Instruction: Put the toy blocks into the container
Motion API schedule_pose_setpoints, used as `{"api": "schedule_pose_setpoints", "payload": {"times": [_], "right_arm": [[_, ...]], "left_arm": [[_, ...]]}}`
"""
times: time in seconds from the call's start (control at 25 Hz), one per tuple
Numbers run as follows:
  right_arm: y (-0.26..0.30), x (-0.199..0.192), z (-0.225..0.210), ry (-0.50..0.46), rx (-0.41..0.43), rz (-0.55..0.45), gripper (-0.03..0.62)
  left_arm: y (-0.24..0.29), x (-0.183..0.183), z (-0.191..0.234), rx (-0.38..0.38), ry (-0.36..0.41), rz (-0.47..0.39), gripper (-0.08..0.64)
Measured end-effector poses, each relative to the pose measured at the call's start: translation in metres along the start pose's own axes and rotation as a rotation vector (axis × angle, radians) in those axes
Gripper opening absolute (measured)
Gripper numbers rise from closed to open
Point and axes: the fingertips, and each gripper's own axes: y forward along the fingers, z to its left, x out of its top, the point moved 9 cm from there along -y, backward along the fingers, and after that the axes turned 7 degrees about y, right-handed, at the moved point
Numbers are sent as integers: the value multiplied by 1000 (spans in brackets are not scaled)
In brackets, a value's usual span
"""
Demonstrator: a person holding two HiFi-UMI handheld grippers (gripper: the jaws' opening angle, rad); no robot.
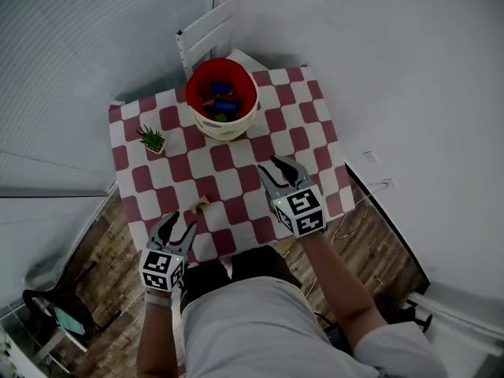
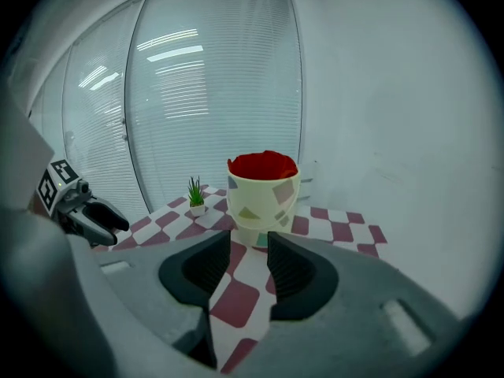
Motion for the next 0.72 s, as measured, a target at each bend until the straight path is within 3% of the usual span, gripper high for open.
{"api": "schedule_pose_setpoints", "payload": {"times": [0.36,0.72], "right_arm": [[-26,-62,17,103,-88,69,143],[-50,-111,35,203,-169,119,143]], "left_arm": [[34,-21,17,-67,122,122,190],[65,-45,29,-124,175,228,190]]}}
